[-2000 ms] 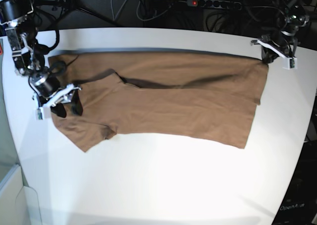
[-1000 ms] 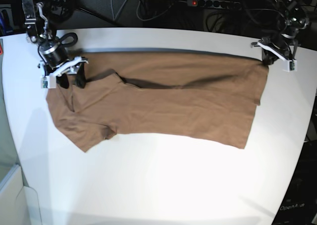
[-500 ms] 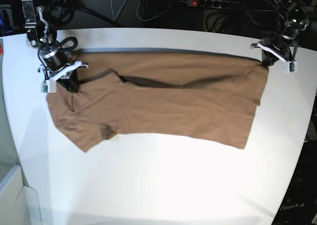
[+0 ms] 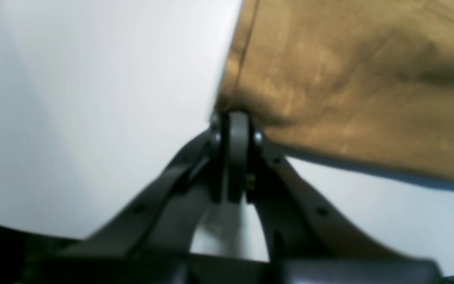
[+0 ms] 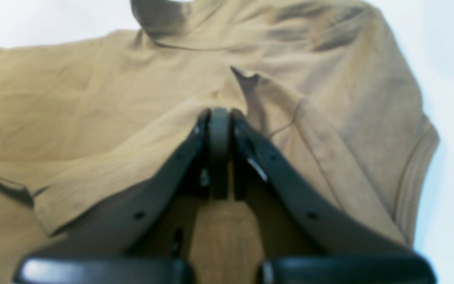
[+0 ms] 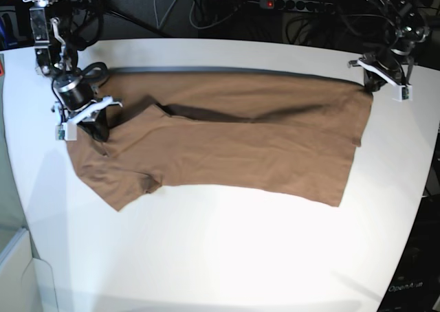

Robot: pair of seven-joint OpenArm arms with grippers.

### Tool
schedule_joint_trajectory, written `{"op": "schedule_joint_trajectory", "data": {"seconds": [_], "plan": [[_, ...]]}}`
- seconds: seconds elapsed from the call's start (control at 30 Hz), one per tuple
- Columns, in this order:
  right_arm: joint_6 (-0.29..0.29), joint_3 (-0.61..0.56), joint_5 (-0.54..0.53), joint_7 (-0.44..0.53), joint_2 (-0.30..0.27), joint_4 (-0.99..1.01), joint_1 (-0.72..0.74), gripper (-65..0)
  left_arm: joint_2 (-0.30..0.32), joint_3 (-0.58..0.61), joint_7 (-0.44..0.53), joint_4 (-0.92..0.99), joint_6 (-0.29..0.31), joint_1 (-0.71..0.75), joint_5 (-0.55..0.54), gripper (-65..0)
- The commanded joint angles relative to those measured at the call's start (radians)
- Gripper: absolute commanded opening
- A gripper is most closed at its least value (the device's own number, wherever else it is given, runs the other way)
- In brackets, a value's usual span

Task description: Fold the T-shirt properly

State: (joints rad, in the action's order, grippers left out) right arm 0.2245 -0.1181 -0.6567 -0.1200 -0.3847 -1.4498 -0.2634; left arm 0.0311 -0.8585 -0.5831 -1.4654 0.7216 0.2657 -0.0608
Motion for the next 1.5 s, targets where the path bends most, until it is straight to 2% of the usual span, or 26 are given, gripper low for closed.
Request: {"op": "schedule_joint_trajectory", "data": {"seconds": [0.0,0.33,0.7,0.77,0.83,0.97,1.07,1.37,1.47], "plan": [[0.003,0.008,-0.007,0.024,-0.01,-0.018,0.009,-64.4,-0.004,0.002,-0.12,0.018,-0.023,0.017,0.098,-62.7],[0.003,0.014,-0.007,0.035,0.025,-0.018,-0.06,-64.3,-0.004,0.002,-0.12,0.018,-0.023,0.005,0.098,-62.7],[0.002,0.016,-0.007,0.03,0.006,-0.018,-0.066,-64.0,-0.003,0.0,-0.12,-0.033,-0.023,0.001,0.091,-62.3],[0.002,0.008,-0.007,0.026,-0.01,-0.019,-0.066,-61.5,-0.004,0.0,-0.12,-0.06,-0.023,0.002,0.091,-61.8],[0.002,0.014,-0.007,0.03,-0.013,-0.019,-0.066,-56.3,-0.006,0.0,-0.12,-0.077,-0.023,0.004,0.091,-57.6],[0.005,0.018,-0.007,0.035,-0.021,-0.019,-0.067,-47.0,-0.024,-0.003,-0.12,-0.08,-0.023,0.008,0.091,-43.4],[0.005,0.025,-0.008,0.059,-0.036,-0.019,-0.07,-47.9,-0.029,-0.003,-0.12,-0.107,-0.023,0.011,0.089,-37.3],[0.008,0.1,-0.008,0.087,-0.04,-0.019,-0.09,-47.6,-0.112,-0.003,-0.12,-0.327,-0.023,0.022,0.089,-37.1],[0.008,0.102,-0.008,0.079,-0.067,-0.032,-0.05,-47.6,-0.119,-0.003,-0.12,-0.389,-0.023,0.005,0.089,-37.1]]}}
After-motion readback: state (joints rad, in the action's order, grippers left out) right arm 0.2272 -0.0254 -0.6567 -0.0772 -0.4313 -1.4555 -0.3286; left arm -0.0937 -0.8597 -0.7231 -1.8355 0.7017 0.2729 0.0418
